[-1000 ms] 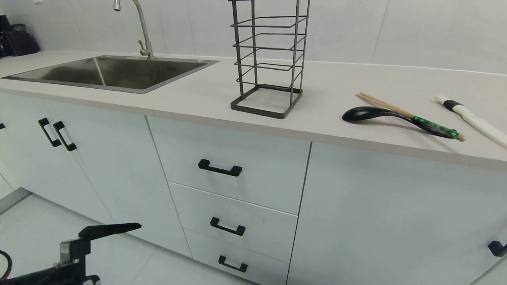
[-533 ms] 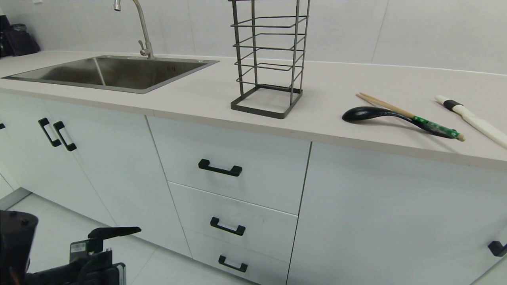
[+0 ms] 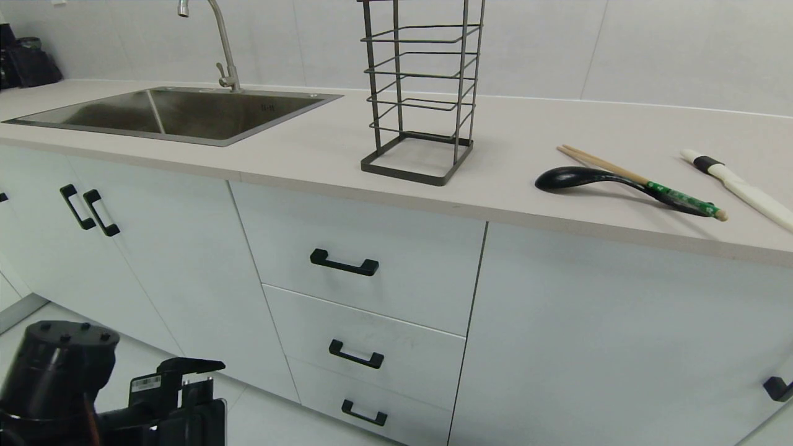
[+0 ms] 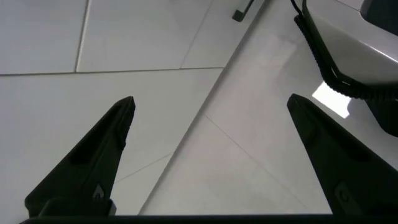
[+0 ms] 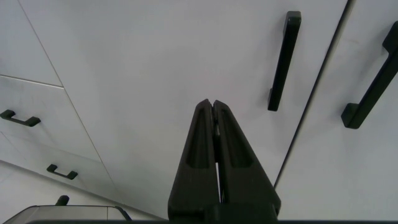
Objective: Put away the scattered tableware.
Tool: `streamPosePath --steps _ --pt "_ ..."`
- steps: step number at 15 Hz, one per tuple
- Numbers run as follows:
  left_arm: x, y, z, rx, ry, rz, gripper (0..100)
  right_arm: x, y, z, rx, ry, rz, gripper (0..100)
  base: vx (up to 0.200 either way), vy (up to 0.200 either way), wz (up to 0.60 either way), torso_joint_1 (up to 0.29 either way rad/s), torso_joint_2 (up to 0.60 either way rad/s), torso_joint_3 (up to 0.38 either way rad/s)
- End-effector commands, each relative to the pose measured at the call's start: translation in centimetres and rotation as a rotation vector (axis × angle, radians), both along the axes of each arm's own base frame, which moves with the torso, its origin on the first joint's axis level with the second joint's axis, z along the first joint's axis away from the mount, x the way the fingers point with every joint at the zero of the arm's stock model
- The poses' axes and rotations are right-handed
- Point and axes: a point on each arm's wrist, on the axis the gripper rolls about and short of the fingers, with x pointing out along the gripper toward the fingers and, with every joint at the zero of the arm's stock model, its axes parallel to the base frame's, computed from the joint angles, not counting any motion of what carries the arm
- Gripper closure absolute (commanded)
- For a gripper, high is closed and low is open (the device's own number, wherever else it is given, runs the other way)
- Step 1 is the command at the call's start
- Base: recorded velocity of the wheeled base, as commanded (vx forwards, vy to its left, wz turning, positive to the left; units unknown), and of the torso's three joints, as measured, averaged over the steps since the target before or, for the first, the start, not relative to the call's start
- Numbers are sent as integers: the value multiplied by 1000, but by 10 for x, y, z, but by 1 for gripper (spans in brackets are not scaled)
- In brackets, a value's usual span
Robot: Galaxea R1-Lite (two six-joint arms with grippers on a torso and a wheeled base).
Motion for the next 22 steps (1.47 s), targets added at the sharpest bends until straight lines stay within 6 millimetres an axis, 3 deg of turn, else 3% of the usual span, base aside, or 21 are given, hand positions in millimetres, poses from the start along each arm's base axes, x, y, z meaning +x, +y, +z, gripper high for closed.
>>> streamPosePath --steps 1,5,10,12,19,22 --pt "13 -5 -5 19 33 2 0 0 0 0 0 2 0 100 0 0 0 0 0 0" --pt "47 -22 -25 39 10 -59 0 0 0 0 0 2 0 100 0 0 0 0 0 0" --pt "73 -58 -59 22 21 -183 0 0 0 0 0 2 0 100 0 0 0 0 0 0" --pt "79 -67 -71 -11 24 -226 0 0 0 0 0 2 0 100 0 0 0 0 0 0" --pt "84 -76 -81 -3 30 -251 0 0 0 0 0 2 0 100 0 0 0 0 0 0" --pt "95 -90 -94 7 45 -276 0 0 0 0 0 2 0 100 0 0 0 0 0 0"
